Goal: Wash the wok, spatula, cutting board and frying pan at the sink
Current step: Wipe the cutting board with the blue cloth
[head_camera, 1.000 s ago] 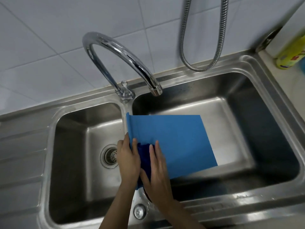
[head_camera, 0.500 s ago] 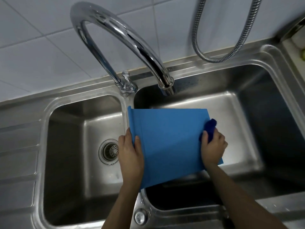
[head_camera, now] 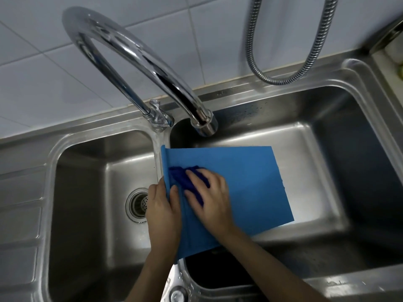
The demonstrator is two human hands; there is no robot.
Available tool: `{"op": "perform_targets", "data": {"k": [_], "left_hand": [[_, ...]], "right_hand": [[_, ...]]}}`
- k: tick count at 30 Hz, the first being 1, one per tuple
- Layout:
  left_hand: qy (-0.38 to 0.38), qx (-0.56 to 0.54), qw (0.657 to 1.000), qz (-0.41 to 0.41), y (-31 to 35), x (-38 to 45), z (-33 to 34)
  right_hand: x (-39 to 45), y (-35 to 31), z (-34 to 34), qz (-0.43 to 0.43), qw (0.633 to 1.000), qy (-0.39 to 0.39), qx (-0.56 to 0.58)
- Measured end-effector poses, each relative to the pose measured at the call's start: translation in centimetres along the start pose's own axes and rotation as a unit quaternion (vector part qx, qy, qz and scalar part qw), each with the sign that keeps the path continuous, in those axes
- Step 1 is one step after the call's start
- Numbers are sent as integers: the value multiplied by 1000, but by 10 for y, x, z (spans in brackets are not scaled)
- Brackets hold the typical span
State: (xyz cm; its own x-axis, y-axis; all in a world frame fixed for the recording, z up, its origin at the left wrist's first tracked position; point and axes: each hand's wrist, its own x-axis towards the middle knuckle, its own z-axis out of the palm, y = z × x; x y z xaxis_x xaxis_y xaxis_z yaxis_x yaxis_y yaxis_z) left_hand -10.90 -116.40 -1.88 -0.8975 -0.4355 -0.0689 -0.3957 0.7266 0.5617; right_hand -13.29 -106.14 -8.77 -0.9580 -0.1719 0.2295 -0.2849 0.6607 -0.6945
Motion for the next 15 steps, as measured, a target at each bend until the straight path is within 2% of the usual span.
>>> {"op": "perform_targets", "data": {"k": [1,3,6,9,11,13,15], "left_hand": [[1,11,1000,-1,0,0,1],[5,24,1000,-5,0,0,2],[7,23,1000,-13,4,1,2],[12,27,1000,-8,9,1,3],[9,26,1000,0,11,1,1],[1,40,999,18,10,2,1],[-1,52,998,24,7,3,2]], "right_hand": [[3,19,0,8,1000,12,-16],[10,64,-6,99,993,40,-53],[18,139,-28,276,954,39,-110],[25,165,-41,369,921,40,-113],[33,132,-34,313,943,45,-99],[43,71,-15,187,980,26,-57],[56,12,5,56,998,7,-24]]}}
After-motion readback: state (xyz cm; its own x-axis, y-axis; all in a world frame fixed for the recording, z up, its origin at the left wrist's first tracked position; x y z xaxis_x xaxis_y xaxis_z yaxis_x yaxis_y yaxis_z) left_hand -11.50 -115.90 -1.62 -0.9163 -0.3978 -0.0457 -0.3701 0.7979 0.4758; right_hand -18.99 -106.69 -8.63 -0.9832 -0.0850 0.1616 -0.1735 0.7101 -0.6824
